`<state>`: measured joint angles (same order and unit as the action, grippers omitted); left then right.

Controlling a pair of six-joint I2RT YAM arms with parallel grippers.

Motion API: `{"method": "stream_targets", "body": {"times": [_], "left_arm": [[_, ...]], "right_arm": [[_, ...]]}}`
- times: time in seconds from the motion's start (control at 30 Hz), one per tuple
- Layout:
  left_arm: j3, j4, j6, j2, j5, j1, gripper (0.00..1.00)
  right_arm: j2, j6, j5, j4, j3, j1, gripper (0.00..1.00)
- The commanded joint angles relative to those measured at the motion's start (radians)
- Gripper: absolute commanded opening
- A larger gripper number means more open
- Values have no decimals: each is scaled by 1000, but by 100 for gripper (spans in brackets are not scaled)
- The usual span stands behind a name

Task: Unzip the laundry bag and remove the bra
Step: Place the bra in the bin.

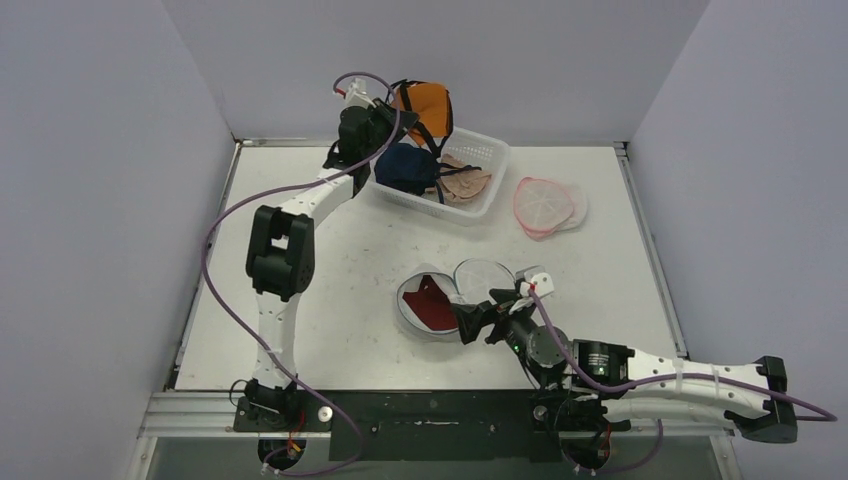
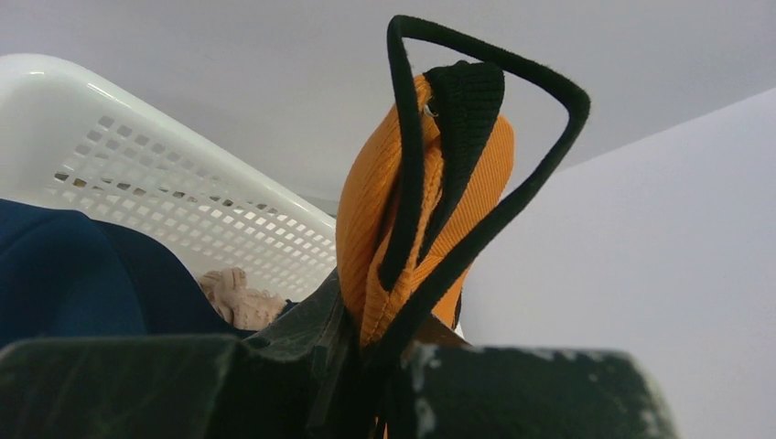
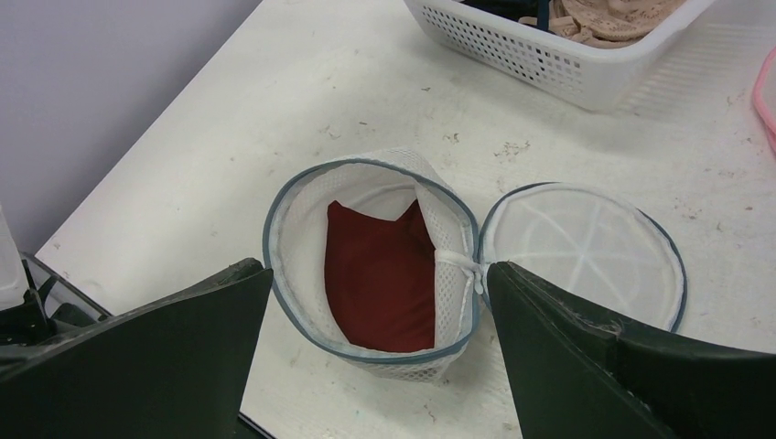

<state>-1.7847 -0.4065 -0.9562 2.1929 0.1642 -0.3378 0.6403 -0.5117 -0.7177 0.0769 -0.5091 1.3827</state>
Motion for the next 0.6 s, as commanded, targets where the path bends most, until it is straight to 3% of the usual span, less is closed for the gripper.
{"method": "stream_targets", "body": {"times": [0.0, 0.37, 0.57], "left_arm": [[-124, 33, 20, 48, -33, 9, 0], [-164, 273, 42, 149, -116, 8, 0], [-153, 300, 69, 168, -138, 3, 0]], "right_arm": [[-48, -38, -18, 2, 17, 6, 92], [-186, -95, -104, 130, 24, 6, 92], [-202, -137, -126, 168, 28, 6, 93]]}}
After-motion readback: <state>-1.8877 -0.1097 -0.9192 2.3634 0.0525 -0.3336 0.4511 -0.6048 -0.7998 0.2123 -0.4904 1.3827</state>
